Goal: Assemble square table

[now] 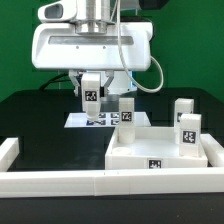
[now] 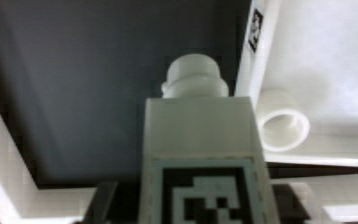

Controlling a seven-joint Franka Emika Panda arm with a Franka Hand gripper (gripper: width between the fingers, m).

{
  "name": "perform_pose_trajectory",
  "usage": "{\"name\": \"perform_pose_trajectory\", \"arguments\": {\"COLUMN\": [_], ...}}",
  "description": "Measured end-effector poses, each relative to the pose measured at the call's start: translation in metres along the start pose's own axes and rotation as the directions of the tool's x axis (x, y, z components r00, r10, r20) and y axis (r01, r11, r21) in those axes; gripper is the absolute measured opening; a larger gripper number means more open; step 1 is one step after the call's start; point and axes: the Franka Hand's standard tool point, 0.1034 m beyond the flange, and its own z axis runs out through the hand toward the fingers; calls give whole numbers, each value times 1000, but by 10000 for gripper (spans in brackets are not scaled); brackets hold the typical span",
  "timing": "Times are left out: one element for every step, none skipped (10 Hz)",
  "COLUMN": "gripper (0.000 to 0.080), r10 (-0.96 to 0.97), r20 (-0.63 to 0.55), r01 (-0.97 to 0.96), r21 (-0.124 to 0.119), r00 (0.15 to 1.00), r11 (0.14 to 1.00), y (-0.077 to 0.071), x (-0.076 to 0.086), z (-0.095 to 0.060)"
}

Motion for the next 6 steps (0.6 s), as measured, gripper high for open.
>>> {"name": "perform_pose_trajectory", "arguments": {"gripper": [269, 269, 269, 269, 269, 269], "r10": [-9, -13, -2, 7, 0, -3], "r20": [-4, -9, -21, -31, -44, -65], "r01": [9, 13, 3, -6, 1, 4], "r21": [10, 21, 32, 40, 34, 25], "r00": [1000, 1000, 1000, 1000, 999, 998], "r11": [1000, 1000, 999, 999, 999, 1000], "y": [-10, -20, -26, -33, -35, -31], "x": [6, 16, 27, 35, 37, 39], "z": [0, -1, -2, -1, 3, 7]}}
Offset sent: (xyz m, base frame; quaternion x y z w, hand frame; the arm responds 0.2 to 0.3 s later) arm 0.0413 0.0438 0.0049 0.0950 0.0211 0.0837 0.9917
